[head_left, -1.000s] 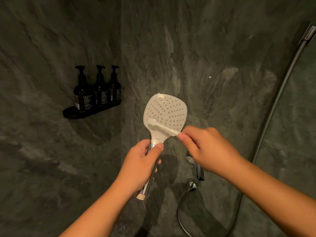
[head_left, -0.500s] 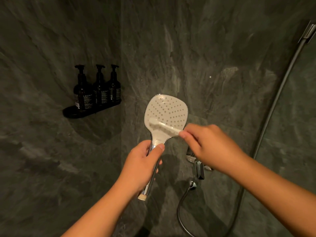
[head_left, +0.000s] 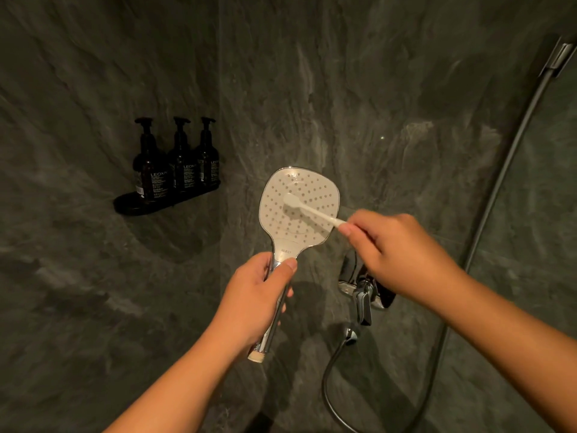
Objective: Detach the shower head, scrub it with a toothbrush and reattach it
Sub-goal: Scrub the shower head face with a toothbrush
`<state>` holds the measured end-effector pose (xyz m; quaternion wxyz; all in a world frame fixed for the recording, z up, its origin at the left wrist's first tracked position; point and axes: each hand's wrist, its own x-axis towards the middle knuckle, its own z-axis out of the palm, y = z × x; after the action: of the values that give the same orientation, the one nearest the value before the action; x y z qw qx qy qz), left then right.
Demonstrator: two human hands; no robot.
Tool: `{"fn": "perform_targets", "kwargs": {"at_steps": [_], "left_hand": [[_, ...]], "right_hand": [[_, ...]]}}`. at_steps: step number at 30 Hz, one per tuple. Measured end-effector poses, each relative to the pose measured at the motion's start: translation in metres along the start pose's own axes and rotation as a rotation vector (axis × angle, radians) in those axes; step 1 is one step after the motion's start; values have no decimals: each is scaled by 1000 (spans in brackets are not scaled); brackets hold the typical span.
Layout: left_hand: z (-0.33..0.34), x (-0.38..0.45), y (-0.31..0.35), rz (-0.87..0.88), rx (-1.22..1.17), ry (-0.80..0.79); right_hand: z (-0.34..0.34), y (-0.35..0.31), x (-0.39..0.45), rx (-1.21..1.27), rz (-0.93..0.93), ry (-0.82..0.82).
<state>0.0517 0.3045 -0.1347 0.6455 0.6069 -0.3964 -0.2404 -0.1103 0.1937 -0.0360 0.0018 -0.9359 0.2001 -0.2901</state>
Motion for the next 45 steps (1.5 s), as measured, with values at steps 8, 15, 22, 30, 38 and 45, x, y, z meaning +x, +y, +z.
{"fn": "perform_targets", "kwargs": {"at_steps": [8,15,22,30,38,45], "left_hand": [[0,1,1,9,-2,-13],[1,2,1,-5,3,-4],[1,1,2,7,11,-8],[1,0,1,-7,5,-6],[-2,0,2,-37,-55,-7],[-2,-1,1,-23,-46,-14]], "right_hand": [[15,-7,-21,-2,3,-128],[1,4,-10,-32,11,-31],[-1,5,-4,-60,-12,-4],[16,-6,-23,-52,-2,-141],[-11,12,-7,-61,-1,-7],[7,9,-22,-69,-11,-140]]}}
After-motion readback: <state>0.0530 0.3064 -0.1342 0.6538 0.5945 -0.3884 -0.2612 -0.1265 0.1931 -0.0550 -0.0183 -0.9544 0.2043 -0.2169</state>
